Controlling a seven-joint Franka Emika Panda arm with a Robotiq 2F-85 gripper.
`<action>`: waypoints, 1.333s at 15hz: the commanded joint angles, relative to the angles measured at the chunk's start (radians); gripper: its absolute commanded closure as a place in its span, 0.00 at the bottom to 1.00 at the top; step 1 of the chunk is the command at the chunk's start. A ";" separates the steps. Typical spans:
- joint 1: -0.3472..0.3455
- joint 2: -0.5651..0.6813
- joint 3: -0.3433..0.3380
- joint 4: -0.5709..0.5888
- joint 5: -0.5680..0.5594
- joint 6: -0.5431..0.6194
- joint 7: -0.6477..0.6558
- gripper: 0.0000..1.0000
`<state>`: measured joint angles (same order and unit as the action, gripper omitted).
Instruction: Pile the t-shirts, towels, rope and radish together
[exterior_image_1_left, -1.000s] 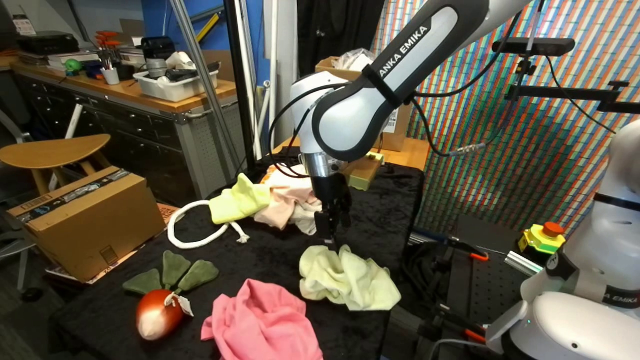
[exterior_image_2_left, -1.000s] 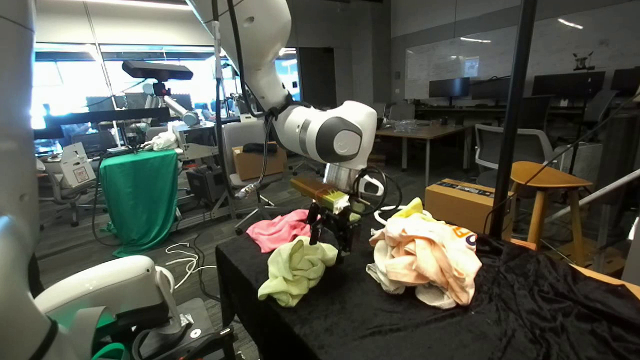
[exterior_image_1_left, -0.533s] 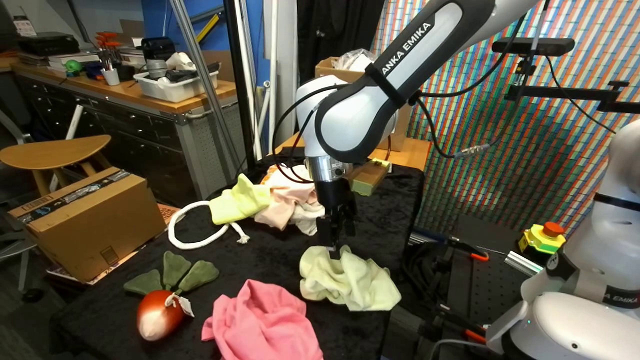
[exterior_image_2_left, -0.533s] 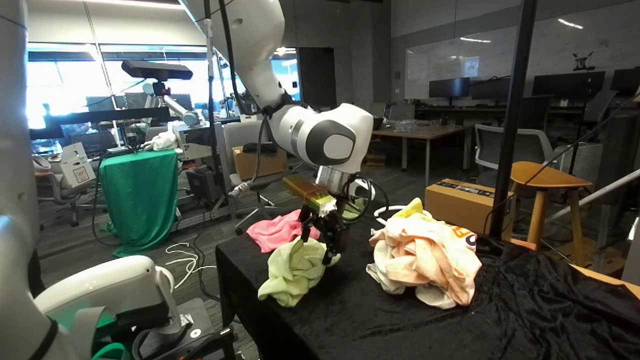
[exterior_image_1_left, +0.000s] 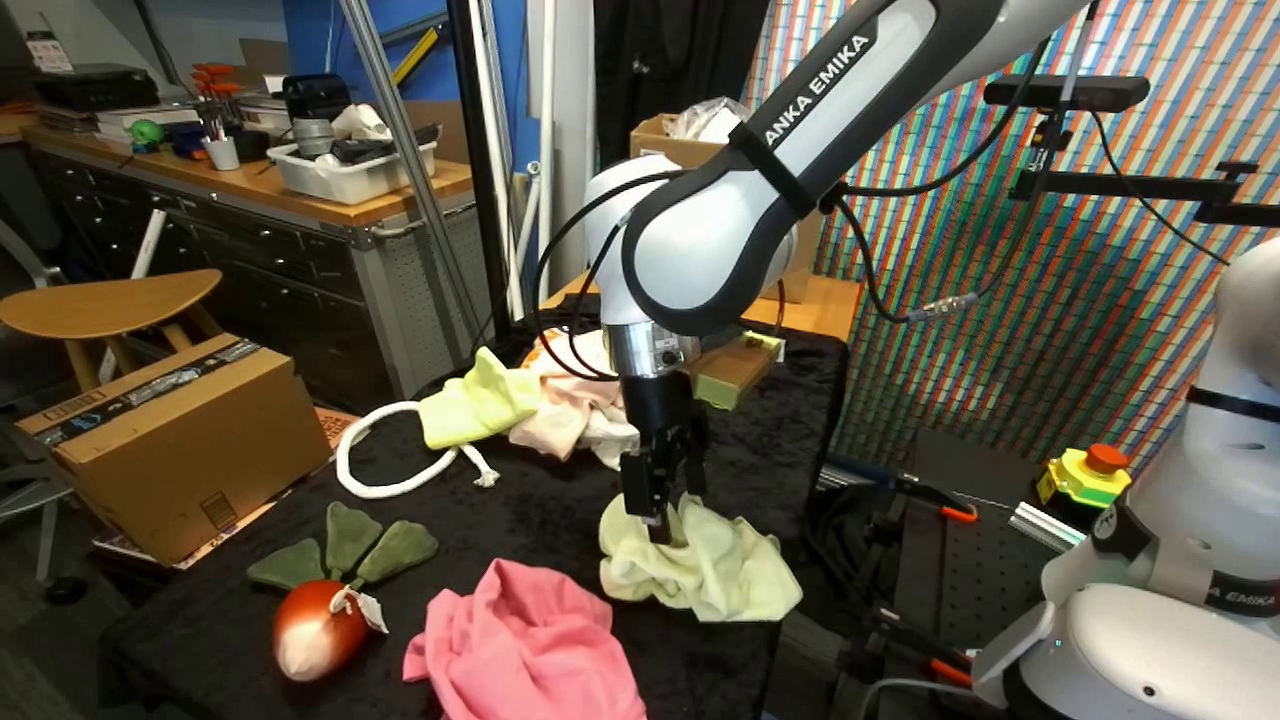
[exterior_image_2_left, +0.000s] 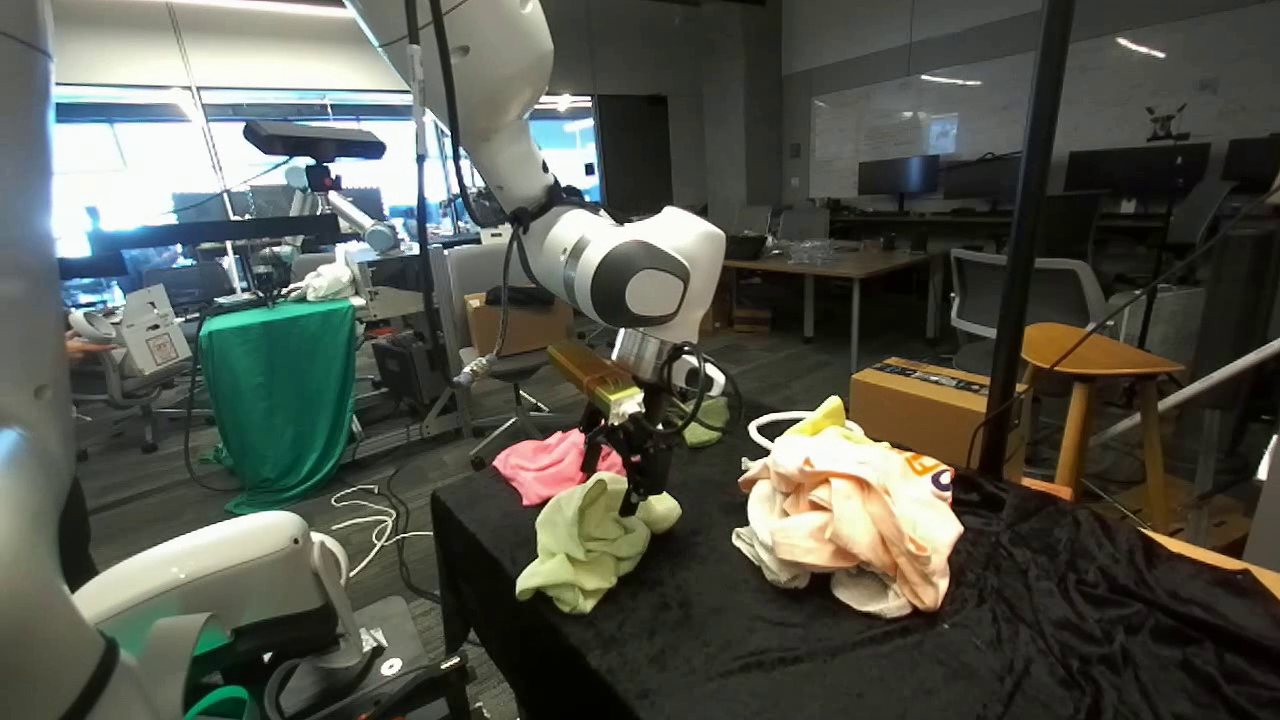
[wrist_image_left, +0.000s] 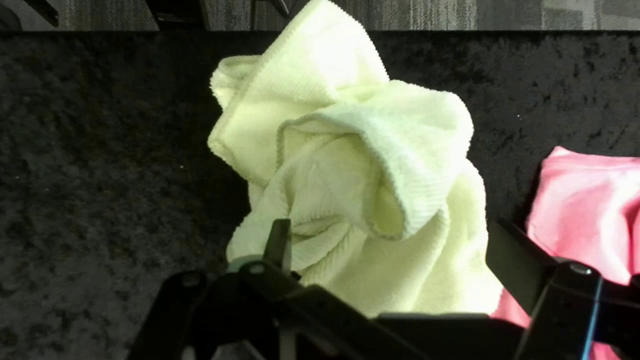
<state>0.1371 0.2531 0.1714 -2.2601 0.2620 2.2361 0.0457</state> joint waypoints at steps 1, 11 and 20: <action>0.031 -0.010 0.017 -0.012 0.011 0.036 0.047 0.00; 0.105 0.030 0.022 0.008 -0.052 0.115 0.161 0.00; 0.125 0.023 -0.021 -0.006 -0.250 0.153 0.302 0.00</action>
<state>0.2376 0.2921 0.1742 -2.2591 0.0700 2.3696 0.2924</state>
